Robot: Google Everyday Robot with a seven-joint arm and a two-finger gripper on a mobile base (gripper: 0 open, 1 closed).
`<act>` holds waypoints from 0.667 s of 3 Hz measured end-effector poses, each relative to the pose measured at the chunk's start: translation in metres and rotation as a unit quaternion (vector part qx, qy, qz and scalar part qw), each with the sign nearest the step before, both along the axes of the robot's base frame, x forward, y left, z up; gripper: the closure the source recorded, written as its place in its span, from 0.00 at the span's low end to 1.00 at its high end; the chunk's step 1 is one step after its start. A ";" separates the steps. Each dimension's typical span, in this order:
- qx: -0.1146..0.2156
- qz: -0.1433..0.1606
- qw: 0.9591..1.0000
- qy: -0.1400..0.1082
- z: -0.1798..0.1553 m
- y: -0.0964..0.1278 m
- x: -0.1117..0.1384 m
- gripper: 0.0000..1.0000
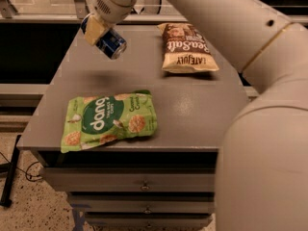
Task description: Place pepsi can upright
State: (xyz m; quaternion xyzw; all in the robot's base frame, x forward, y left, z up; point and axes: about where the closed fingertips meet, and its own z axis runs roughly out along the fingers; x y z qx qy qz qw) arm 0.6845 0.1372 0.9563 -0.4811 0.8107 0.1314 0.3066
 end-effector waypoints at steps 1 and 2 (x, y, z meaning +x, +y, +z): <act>0.108 0.050 0.993 -0.017 0.033 -0.027 0.000 1.00; 0.205 0.100 0.973 -0.028 0.055 -0.080 0.000 1.00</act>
Offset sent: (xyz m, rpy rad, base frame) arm -0.0144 -0.1733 0.0870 0.5697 -0.2965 0.5464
